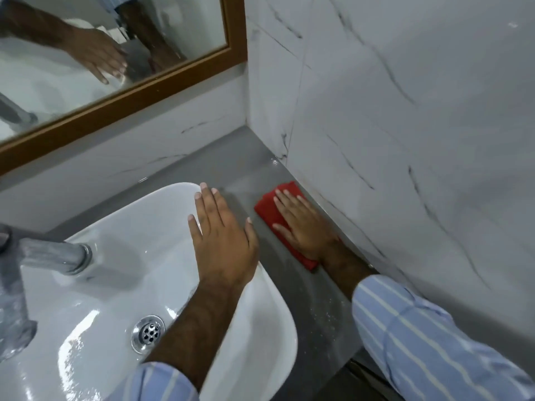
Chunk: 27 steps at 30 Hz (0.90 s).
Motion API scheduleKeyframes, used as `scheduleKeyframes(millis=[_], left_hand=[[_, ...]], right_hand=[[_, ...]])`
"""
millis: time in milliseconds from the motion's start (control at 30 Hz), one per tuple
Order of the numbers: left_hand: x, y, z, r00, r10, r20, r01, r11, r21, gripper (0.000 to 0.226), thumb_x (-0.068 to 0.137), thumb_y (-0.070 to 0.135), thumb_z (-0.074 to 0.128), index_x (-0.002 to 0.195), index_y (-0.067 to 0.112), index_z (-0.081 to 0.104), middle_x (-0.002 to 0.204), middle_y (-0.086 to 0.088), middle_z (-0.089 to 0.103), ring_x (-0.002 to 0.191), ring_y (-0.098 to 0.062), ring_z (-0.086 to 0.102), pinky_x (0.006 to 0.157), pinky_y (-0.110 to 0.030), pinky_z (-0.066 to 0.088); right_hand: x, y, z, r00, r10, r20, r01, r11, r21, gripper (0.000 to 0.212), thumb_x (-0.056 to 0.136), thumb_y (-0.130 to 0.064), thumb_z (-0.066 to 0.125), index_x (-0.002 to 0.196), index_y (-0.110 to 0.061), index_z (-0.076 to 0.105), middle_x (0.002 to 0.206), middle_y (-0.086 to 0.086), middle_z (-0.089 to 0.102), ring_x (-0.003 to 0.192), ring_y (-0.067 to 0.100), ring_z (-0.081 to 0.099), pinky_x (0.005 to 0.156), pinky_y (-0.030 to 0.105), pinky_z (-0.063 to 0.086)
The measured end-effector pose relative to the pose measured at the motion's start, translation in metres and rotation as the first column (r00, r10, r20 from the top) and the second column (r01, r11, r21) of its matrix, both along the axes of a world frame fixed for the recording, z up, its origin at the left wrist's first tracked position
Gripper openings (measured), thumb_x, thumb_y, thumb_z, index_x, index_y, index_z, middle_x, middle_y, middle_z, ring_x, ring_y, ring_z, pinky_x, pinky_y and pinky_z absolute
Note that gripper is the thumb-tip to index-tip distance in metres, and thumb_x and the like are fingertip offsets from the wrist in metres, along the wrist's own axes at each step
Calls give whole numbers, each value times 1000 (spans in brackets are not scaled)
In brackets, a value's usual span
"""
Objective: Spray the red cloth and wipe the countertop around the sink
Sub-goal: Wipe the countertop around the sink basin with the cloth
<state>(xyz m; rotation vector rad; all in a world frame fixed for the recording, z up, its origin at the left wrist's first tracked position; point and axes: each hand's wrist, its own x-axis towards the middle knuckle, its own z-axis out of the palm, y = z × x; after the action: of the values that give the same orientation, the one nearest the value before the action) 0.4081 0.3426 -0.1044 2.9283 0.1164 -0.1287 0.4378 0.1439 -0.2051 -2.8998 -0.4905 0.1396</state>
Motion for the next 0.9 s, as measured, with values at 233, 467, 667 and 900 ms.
scheduleKeyframes(millis=[233,467,667,900], left_hand=[[-6,-5,4,998,56,7,-55,995,-84,74,108,44,28,167,7,2,177,-10,-6,164,-28,-3,133,-53,15],[-5,-3,-7,996,57,64,-49,991,-126,72,108,42,27,167,10,1,177,-7,-5,164,-25,-2,133,-51,13],[-1,-3,-15,993,59,99,-45,988,-146,71,109,43,27,167,13,1,178,-5,-6,164,-25,-2,132,-50,12],[-4,-2,-9,995,62,80,-50,988,-146,70,109,42,29,167,11,5,178,-7,-4,164,-26,-2,133,-53,14]], right_hand=[[-89,-30,-4,994,-97,-43,95,994,-46,76,108,-58,22,163,-6,23,172,11,24,161,24,17,129,47,25],[38,5,2,991,-136,-19,135,990,-47,75,108,-52,35,164,-4,20,173,14,18,161,26,18,130,40,18],[54,11,0,988,-156,-17,156,988,1,76,108,-52,40,164,-5,19,174,13,18,160,26,19,131,37,16],[-102,-14,-7,910,-414,-22,414,910,13,79,106,-62,20,164,-8,19,173,11,24,158,25,26,129,39,21]])
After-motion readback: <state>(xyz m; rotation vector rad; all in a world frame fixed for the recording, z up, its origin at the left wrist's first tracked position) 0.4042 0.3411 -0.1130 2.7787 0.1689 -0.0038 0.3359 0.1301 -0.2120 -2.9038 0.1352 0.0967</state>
